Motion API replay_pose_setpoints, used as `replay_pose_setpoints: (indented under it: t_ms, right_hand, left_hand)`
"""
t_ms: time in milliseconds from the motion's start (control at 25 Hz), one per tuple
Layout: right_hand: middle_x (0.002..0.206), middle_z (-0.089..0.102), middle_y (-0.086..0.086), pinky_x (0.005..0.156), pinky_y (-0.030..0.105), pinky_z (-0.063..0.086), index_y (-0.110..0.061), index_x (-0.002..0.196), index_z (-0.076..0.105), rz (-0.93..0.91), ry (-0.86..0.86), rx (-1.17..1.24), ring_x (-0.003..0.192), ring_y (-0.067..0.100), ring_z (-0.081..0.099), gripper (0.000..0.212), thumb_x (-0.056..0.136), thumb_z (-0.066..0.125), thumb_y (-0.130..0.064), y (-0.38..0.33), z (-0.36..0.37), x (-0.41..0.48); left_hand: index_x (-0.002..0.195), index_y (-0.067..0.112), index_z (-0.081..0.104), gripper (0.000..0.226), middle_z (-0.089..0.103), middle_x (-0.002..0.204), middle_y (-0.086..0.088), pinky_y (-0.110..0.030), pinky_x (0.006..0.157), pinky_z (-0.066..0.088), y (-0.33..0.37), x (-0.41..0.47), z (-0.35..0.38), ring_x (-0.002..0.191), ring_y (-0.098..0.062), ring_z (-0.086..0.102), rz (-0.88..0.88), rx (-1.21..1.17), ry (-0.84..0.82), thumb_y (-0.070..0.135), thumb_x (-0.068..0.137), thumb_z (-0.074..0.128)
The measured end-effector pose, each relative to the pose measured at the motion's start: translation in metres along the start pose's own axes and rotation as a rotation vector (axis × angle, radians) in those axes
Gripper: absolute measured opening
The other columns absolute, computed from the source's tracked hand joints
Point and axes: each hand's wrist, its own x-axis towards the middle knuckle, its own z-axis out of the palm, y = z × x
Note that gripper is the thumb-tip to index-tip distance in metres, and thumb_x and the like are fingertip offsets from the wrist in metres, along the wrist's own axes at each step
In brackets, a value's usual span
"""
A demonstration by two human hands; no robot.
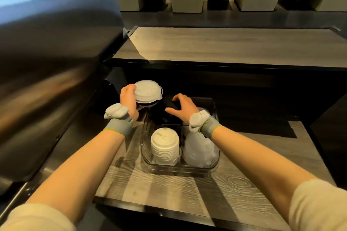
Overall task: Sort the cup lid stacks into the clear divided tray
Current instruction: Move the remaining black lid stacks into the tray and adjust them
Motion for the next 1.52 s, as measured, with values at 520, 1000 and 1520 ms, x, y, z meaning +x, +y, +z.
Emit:
replay_pose_setpoints:
  t_ms: [520,1000,1520]
  right_hand:
    - [0.142,0.041,0.012,0.111,0.041,0.029,-0.015,0.134,0.046,-0.068,0.078,0.044,0.134,0.031,0.035,0.05,0.085,0.055,-0.012,-0.015,0.006,0.022]
    - [0.144,0.043,0.009,0.106,0.031,0.035,-0.012,0.141,0.037,0.013,0.057,0.337,0.133,0.022,0.042,0.063,0.087,0.063,-0.03,-0.013,-0.039,-0.031]
    - [0.136,0.042,0.005,0.1,0.032,0.039,-0.022,0.133,0.04,0.002,-0.385,-0.233,0.12,0.02,0.043,0.069,0.075,0.074,-0.039,0.045,-0.058,-0.077]
  left_hand:
    - [0.101,0.023,0.054,0.011,0.055,0.111,-0.006,-0.039,0.092,0.042,-0.009,-0.001,-0.023,0.115,-0.028,0.052,-0.061,0.055,-0.135,0.024,0.096,0.044]
    - [0.132,0.012,0.049,0.048,0.059,0.115,-0.011,-0.031,0.067,0.05,-0.027,-0.059,0.043,0.101,-0.024,0.058,-0.113,0.05,-0.346,0.044,0.099,0.033]
    - [0.132,0.002,0.047,0.037,0.05,0.112,-0.008,-0.038,0.082,0.041,-0.036,-0.048,0.058,0.103,-0.023,0.049,-0.011,0.121,-0.148,0.017,0.097,0.045]
